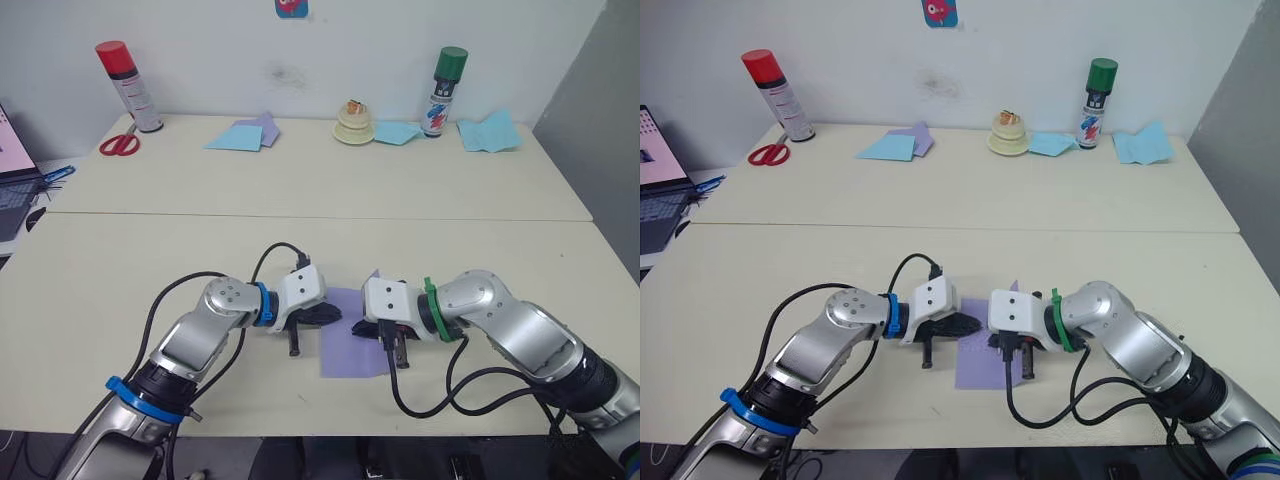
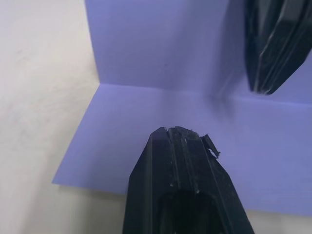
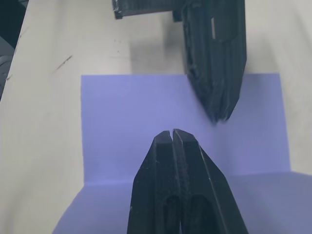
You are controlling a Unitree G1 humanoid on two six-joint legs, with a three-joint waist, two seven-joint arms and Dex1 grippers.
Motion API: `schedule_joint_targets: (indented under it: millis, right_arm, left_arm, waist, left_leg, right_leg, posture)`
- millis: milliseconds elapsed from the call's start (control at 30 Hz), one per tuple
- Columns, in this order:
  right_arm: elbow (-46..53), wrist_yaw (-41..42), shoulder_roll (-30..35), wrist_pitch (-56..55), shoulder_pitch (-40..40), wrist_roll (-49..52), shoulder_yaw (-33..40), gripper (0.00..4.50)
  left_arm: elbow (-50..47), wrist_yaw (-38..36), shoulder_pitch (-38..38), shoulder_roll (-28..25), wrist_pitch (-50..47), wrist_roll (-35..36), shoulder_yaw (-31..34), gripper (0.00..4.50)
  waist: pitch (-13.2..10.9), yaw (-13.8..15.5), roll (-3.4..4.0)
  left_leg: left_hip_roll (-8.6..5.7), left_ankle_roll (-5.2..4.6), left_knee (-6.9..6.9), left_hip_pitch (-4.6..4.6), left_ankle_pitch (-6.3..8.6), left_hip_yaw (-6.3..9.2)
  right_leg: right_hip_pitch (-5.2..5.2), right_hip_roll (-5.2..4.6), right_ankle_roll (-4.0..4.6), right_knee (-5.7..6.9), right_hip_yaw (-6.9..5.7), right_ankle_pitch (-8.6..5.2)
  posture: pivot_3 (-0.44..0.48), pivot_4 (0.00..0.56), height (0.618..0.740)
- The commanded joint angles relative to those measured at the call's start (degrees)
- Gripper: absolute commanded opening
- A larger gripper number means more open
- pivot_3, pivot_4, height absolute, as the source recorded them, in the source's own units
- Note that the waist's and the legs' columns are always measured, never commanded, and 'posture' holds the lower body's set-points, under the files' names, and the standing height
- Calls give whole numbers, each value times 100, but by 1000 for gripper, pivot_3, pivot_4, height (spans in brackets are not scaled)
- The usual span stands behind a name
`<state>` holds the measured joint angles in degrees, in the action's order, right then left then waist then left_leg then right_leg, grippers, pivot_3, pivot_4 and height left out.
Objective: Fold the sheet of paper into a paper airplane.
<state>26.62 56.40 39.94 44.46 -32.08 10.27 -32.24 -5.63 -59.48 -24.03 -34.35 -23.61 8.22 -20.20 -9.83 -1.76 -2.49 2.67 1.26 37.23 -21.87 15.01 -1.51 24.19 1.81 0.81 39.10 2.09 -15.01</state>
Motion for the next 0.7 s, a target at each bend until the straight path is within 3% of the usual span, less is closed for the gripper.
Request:
schedule_joint_targets:
  millis: [33, 267, 700]
  right_arm:
    - [139, -53, 39, 103, 99, 85, 300, 39]
    - [-168, -338, 45, 95, 636, -42, 552, 39]
    - [-1020, -738, 38, -885, 1451, -498, 563, 39]
  left_arm:
    - [35, 11, -19, 129, 199, -100, -93, 0]
    - [261, -41, 56, 168, 439, -241, -111, 0]
    - [447, -39, 143, 167, 668, -293, -34, 0]
  waist:
    - [0, 1, 0]
    - [0, 0, 0]
    - [15, 0, -1]
  left_leg:
    - [0, 0, 0, 0, 0, 0]
    - [1, 0, -1, 1, 0, 1]
    - [-3, -1, 6, 18, 0, -6]
  right_leg:
    - [0, 0, 0, 0, 0, 0]
    - [0, 0, 0, 1, -1, 0]
    - [-16, 0, -22, 1, 7, 15]
  posture:
    - [0, 150, 725]
    - [0, 150, 725]
    - [0, 150, 725]
